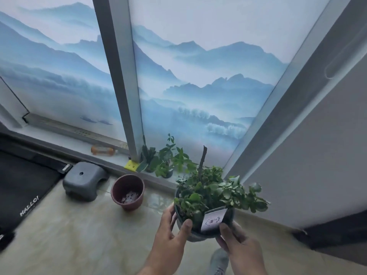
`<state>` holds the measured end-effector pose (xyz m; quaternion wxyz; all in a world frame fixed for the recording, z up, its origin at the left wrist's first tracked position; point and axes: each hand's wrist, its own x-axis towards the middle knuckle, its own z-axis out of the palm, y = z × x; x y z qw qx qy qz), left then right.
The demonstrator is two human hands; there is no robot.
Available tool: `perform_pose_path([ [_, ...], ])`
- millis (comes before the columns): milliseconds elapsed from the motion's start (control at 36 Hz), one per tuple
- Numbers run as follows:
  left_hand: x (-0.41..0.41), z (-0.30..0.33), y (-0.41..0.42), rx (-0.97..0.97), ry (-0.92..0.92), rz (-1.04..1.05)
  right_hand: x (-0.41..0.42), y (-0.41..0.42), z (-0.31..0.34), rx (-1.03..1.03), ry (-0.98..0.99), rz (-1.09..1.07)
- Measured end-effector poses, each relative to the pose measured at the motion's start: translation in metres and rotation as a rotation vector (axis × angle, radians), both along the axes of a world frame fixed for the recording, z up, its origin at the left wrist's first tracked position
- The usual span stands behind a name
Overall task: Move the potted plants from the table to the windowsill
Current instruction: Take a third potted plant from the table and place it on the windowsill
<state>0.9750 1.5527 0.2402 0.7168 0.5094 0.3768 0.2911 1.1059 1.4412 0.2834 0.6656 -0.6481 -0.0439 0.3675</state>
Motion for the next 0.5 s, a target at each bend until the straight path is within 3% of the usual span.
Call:
perform_pose_path([
  [83, 0.037, -0.016, 0.014, 0.004, 0.022, 0.041, 0.043, 0.022, -0.011, -0.034, 0.048, -0.031],
  [194, 0.096, -0.051, 0.032, -0.056, 0.043, 0.118, 0.109, 0.049, -0.052, -0.096, 0.057, 0.088],
  [500, 0.236, -0.204, 0.09, -0.189, 0.083, 0.337, 0.268, 0.146, -0.221, -0.31, -0.006, 0.348],
])
